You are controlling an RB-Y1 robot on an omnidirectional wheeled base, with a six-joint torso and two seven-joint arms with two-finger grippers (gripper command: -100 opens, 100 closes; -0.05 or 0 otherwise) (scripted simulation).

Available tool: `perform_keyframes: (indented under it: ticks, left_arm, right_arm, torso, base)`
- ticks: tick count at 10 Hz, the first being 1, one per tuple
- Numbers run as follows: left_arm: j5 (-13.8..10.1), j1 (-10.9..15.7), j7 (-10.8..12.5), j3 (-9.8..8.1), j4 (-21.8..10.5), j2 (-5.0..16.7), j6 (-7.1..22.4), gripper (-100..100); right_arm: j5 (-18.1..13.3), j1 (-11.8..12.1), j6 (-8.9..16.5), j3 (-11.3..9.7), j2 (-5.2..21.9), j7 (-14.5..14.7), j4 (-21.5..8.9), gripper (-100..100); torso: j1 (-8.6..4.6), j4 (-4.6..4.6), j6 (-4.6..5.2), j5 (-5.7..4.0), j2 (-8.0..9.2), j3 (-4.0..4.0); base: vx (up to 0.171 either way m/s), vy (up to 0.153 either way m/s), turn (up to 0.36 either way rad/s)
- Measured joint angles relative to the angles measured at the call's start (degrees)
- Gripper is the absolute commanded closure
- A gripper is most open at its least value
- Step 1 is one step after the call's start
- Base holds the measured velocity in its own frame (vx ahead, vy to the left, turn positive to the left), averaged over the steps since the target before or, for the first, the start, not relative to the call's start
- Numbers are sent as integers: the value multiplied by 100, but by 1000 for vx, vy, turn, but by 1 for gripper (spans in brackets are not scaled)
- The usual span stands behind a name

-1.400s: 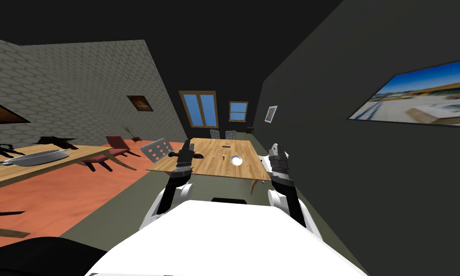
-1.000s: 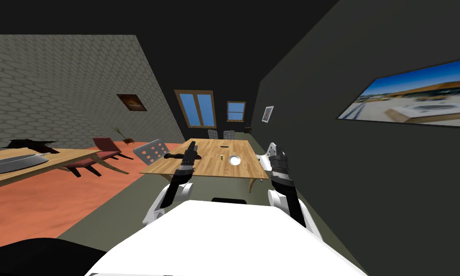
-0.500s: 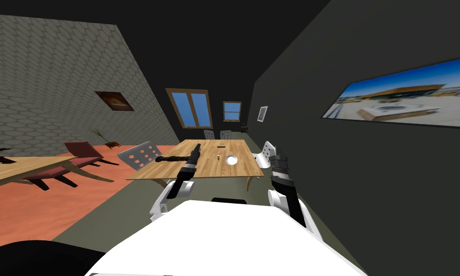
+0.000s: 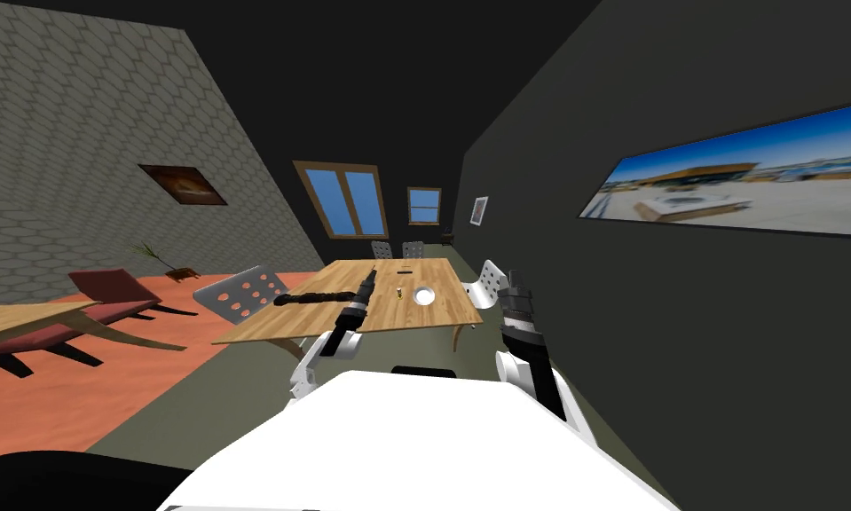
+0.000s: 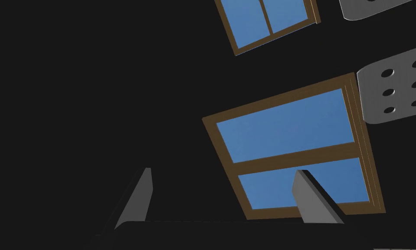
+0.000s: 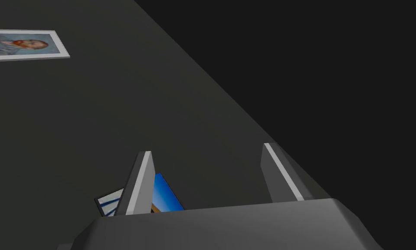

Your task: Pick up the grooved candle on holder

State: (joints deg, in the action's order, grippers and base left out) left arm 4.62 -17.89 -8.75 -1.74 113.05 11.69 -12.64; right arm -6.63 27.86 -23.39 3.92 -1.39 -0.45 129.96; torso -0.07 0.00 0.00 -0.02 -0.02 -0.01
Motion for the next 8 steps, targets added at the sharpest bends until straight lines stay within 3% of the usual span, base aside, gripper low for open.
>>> perform_keyframes:
  ticks: [2, 8]
  left_arm:
    - [42, 153, -1, 30, -199, 53, 292, -100]
    - [122, 484, 14, 77, -987, 280, 775, -100]
  right_arm:
    - [0, 0, 0, 0, 0, 0, 0, 0]
    - [0, 0, 0, 0, 0, 0, 0, 0]
  torso:
    - [-1, 0, -2, 0, 1, 1]
    - [0, 0, -1, 0, 1, 1]
  base:
    - [0, -20, -83]
    - [2, -21, -91]
